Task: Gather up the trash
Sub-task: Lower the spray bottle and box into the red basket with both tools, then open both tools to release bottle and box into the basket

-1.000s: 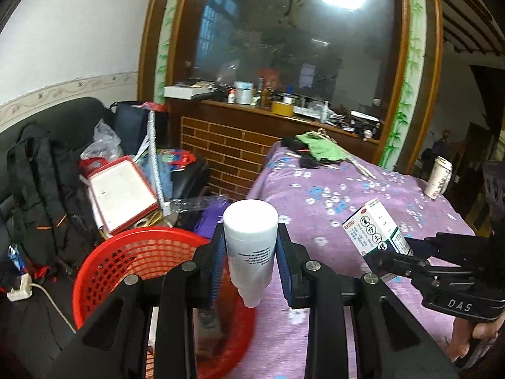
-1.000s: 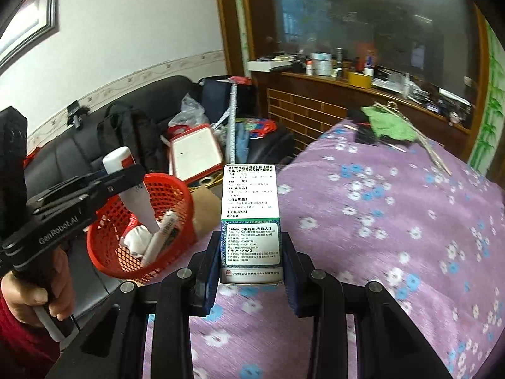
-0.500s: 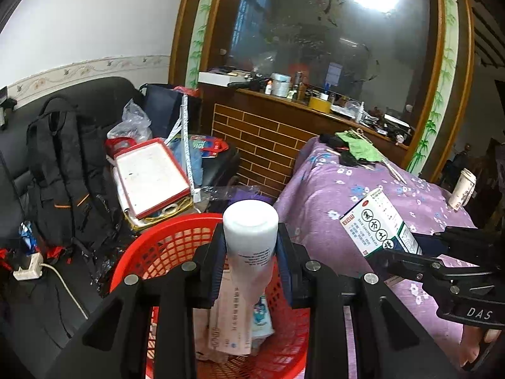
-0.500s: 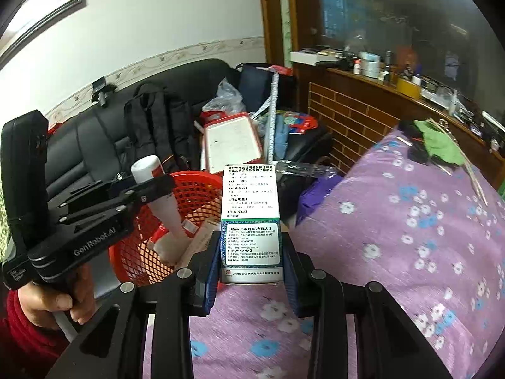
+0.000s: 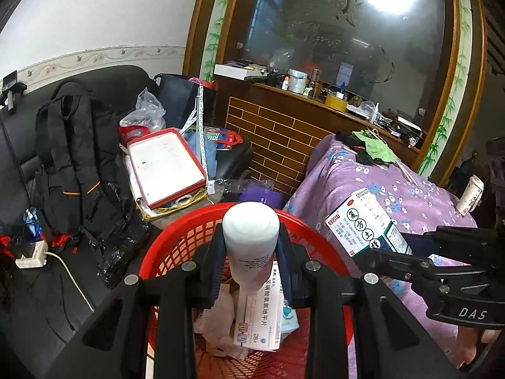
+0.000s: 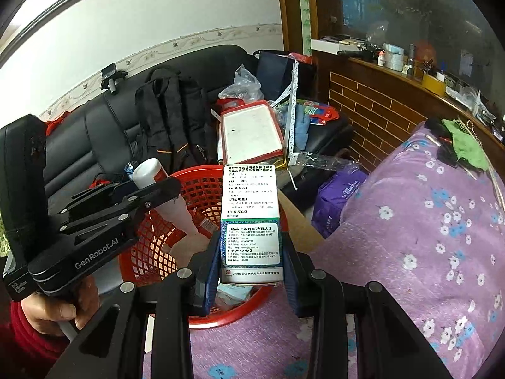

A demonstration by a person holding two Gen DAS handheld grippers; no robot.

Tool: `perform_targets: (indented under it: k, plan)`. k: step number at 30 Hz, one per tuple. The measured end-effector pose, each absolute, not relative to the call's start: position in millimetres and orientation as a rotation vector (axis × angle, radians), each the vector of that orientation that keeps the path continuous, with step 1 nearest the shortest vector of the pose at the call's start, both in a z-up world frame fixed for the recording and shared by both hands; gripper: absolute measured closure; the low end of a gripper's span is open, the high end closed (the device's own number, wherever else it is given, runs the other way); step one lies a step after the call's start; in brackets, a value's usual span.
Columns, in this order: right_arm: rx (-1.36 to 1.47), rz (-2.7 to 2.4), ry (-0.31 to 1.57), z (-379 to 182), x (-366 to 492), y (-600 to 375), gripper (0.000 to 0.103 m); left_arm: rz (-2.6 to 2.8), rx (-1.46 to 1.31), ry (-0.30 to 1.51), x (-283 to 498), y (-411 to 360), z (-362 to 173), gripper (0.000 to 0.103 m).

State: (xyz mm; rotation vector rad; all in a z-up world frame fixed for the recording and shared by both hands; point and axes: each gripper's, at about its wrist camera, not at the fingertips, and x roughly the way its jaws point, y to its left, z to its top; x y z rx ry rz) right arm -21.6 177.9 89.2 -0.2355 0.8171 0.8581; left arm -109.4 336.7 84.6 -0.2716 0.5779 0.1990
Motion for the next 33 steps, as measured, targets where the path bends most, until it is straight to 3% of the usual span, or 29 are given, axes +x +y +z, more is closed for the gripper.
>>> perform_targets:
  k: [33]
  plan:
    - [-0.223, 0.882, 0.893, 60.0, -14.3, 202.9, 0.064, 0.207, -0.276, 0.617, -119.6, 344.7, 63.8, 0.074]
